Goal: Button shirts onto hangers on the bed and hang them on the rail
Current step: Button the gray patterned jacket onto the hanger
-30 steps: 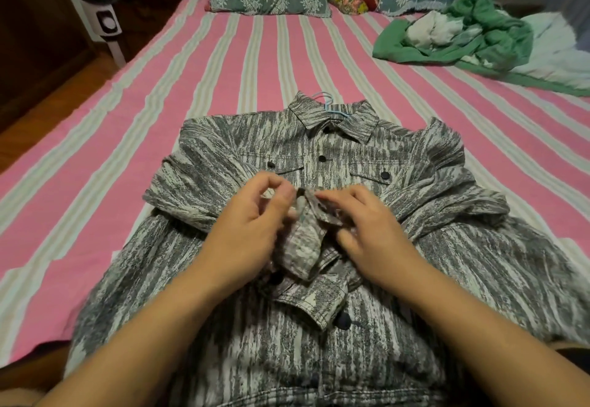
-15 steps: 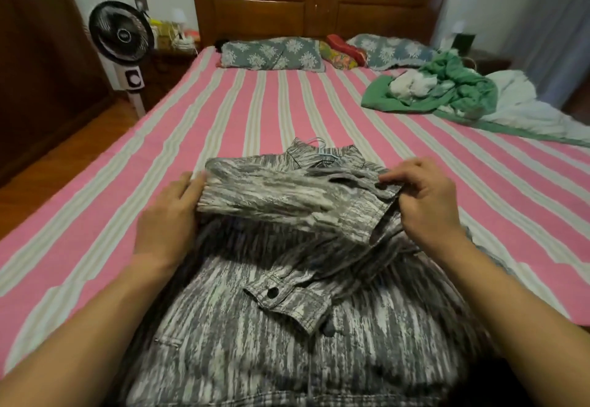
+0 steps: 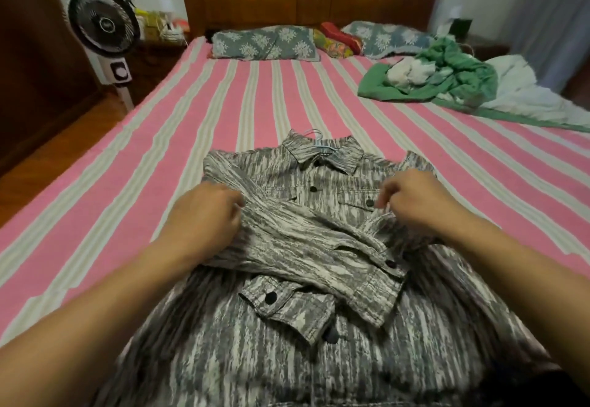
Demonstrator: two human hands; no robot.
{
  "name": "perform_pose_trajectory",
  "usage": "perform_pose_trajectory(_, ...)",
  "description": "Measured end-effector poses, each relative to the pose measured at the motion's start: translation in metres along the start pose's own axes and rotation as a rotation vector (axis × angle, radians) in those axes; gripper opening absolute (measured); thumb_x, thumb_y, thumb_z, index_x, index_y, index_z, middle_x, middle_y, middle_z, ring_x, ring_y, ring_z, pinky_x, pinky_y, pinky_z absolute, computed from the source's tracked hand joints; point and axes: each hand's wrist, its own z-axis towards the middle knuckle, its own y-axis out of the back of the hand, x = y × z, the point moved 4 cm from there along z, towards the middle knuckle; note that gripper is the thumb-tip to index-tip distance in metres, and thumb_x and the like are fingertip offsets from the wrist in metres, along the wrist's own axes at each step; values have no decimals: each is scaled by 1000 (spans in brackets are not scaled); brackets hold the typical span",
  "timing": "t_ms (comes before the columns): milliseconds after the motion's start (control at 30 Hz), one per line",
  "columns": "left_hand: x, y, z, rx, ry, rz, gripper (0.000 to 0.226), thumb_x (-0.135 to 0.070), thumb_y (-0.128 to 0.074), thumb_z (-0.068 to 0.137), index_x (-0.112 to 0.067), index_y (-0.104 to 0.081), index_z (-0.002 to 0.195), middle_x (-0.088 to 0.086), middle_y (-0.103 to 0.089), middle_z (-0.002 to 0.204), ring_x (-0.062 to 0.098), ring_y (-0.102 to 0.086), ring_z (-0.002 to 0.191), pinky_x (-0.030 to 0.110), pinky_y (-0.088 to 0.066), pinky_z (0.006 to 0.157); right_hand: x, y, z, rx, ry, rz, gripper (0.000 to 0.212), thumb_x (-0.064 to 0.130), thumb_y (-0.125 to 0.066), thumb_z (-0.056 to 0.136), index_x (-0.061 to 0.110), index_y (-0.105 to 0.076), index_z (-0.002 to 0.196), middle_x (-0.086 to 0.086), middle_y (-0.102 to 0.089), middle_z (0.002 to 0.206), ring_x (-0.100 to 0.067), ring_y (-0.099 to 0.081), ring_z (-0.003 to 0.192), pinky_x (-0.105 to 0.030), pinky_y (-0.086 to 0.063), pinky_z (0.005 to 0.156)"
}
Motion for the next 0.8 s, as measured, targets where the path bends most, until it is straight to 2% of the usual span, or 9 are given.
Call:
perform_pose_trajectory(133, -4, -41, 66, -20, -58, -50, 40, -43, -43, 104, -27, -58, 137, 0, -61, 134, 21, -52, 127, 46, -40, 112, 16, -31, 80, 35, 48, -102, 28, 3, -51, 94, 19, -74, 97, 1, -71, 95, -12, -64, 67, -24, -47, 51)
perform_pose_trajectory(200, 18, -71, 95, 41, -60, 89, 50, -53, -32, 104, -27, -50, 142, 6, -57, 138, 26, -48, 131, 48, -35, 116, 7, -51, 127, 36, 27, -192, 23, 2, -53, 93, 12, -71, 104, -5, -71, 102, -17, -68, 81, -23, -52, 59)
perform_pose_trajectory(300, 42, -118, 110, 148, -68, 192, 61, -60, -15, 102, -30, -42, 146, 9, -49, 146, 29, -40, 138, 49, -26, 119, -19, -63, 202, 10, -57, -328, 32, 2, -51, 93, 5, -60, 124, -12, -62, 110, -28, -62, 92, -36, -55, 74)
perform_pose_trajectory(367, 50, -142, 106, 184, -4, 96, 62, -57, -11, 101, -32, -37, 151, 5, -44, 152, 26, -33, 143, 48, -22, 121, -35, -76, 247, 38, -128, -343, 40, 8, -48, 97, 4, -47, 137, -14, -54, 110, -33, -54, 97, -40, -51, 80)
perform_pose_trajectory(433, 52, -154, 104, 154, 35, 42, 59, -55, -15, 102, -32, -36, 152, 2, -43, 153, 24, -32, 145, 49, -21, 122, -48, -101, 278, 42, -190, -325, 40, 18, -41, 104, 2, -41, 141, -22, -50, 128, -40, -48, 118, -49, -45, 101)
perform_pose_trajectory(500, 52, -154, 104, 135, 43, 28, 57, -53, -20, 102, -32, -39, 151, 2, -46, 151, 25, -33, 144, 49, -22, 121, -58, -121, 288, -126, -247, -287, 48, 33, -30, 106, 1, -43, 139, -24, -45, 141, -42, -40, 131, -58, -33, 114)
perform_pose_trajectory(567, 55, -153, 106, 145, 65, -3, 54, -51, -27, 102, -30, -44, 149, 2, -48, 149, 25, -34, 142, 48, -22, 119, -59, -127, 285, -280, -320, -273, 58, 44, -25, 104, 3, -45, 139, -23, -50, 137, -41, -45, 127, -57, -35, 111)
perform_pose_trajectory(633, 56, -153, 106, 161, 69, -51, 53, -48, -33, 101, -28, -48, 147, 3, -50, 148, 26, -35, 143, 49, -23, 119, -57, -121, 283, -260, -400, -322, 65, 53, -23, 102, 4, -46, 138, -25, -57, 129, -42, -52, 118, -55, -38, 103)
perform_pose_trajectory(800, 57, -144, 107, 218, 71, -97, 53, -45, -35, 100, -25, -51, 147, 5, -49, 151, 28, -33, 146, 52, -25, 120, -47, -79, 281, 132, -379, -172, 87, 73, -29, 97, 2, -31, 148, -25, -55, 134, -42, -58, 113, -45, -48, 91)
